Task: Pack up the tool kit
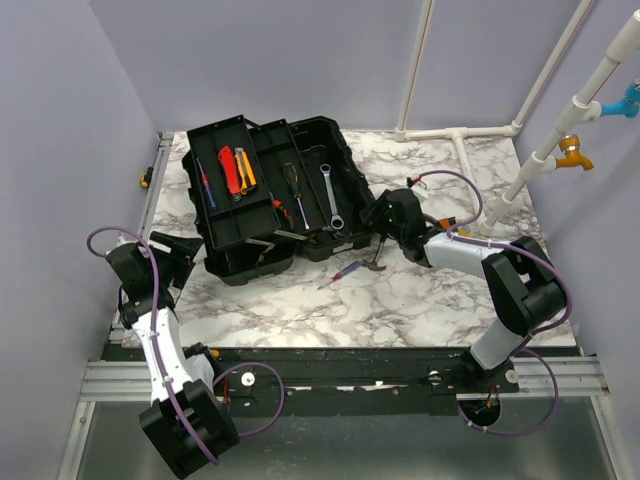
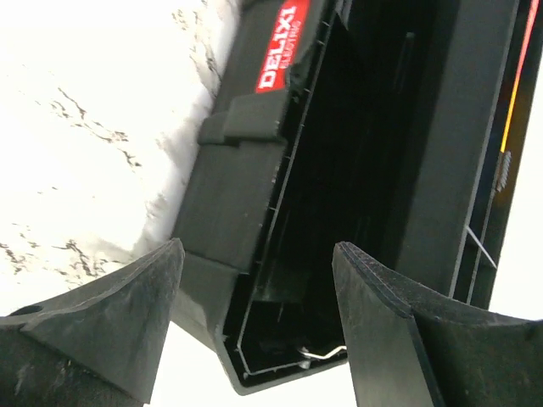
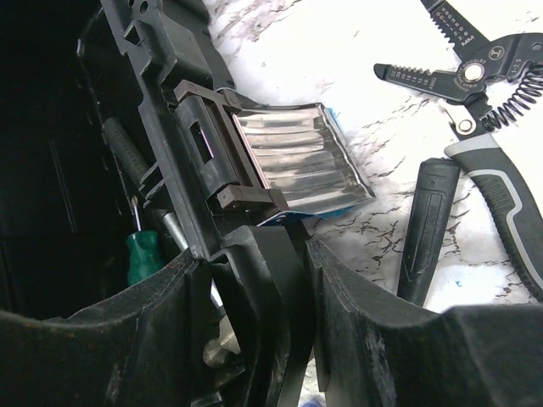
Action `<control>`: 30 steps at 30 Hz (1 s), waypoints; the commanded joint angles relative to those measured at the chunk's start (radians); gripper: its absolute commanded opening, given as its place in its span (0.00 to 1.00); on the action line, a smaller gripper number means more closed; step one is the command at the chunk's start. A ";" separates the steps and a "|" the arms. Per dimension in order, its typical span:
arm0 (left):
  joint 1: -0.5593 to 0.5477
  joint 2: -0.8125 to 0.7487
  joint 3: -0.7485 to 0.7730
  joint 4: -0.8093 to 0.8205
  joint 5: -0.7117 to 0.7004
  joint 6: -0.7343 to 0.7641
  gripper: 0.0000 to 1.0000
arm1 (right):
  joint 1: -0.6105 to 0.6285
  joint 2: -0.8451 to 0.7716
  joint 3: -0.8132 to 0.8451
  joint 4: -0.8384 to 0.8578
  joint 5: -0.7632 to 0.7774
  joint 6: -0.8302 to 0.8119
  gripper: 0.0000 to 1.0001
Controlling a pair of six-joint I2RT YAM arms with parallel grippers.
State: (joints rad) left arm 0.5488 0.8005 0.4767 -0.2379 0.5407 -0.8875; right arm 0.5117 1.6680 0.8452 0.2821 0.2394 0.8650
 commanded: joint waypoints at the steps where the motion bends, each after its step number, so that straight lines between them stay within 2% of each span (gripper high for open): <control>1: 0.007 -0.014 -0.035 0.100 -0.109 -0.045 0.73 | -0.047 0.021 -0.043 -0.021 0.054 0.049 0.01; 6: -0.001 0.057 -0.078 0.229 -0.040 -0.051 0.73 | -0.047 0.015 -0.063 0.010 0.018 0.044 0.01; 9: -0.046 0.122 -0.082 0.331 0.027 -0.028 0.72 | -0.048 0.015 -0.070 0.029 -0.006 0.032 0.01; 15: -0.151 0.260 -0.042 0.365 -0.027 0.009 0.68 | -0.047 0.019 -0.073 0.040 -0.030 0.032 0.01; 18: -0.168 0.288 -0.027 0.369 -0.055 0.041 0.56 | -0.048 0.010 -0.087 0.060 -0.036 0.032 0.01; 20: -0.179 0.286 -0.009 0.346 -0.097 0.075 0.42 | -0.048 0.008 -0.087 0.060 -0.035 0.031 0.01; 23: -0.230 0.265 0.010 0.320 -0.191 0.135 0.14 | -0.047 0.012 -0.088 0.062 -0.039 0.032 0.01; 25: -0.279 0.256 0.034 0.294 -0.259 0.177 0.04 | -0.047 0.017 -0.087 0.067 -0.051 0.031 0.01; 26: -0.297 0.253 0.050 0.279 -0.297 0.195 0.00 | -0.048 0.018 -0.087 0.069 -0.056 0.032 0.01; 30: -0.359 0.229 0.110 0.202 -0.449 0.268 0.00 | -0.047 0.019 -0.091 0.080 -0.066 0.028 0.01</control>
State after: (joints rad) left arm 0.2474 1.0691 0.4927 0.0101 0.3000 -0.6228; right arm 0.4789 1.6684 0.7837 0.3954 0.1593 0.8852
